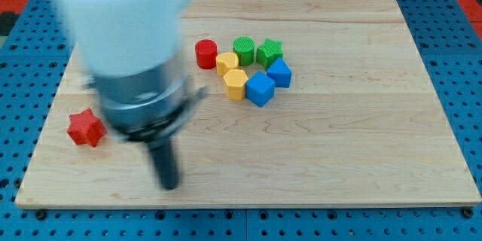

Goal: Push the red star to the left of the yellow heart

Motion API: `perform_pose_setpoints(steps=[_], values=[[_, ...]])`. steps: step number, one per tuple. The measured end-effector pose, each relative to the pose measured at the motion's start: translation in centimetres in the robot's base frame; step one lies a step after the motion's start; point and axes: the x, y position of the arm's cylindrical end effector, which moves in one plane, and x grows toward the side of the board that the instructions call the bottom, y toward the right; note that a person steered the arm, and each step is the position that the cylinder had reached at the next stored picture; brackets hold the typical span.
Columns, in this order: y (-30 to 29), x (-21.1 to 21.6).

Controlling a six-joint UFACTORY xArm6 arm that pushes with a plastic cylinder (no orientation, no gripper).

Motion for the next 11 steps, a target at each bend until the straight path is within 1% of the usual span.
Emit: perform_pose_setpoints(steps=[1,2,3,4,5,6,7,8,10,11], values=[[-9.6,-3.6],[-9.0,-10.3],[-6.8,-13.2],[-9.5,-13.5],[-5.4,-16.8],[1.7,-18.7],[4.0,-17.5],[8.3,-16.9],[8.3,-12.4],[8.3,-12.4]])
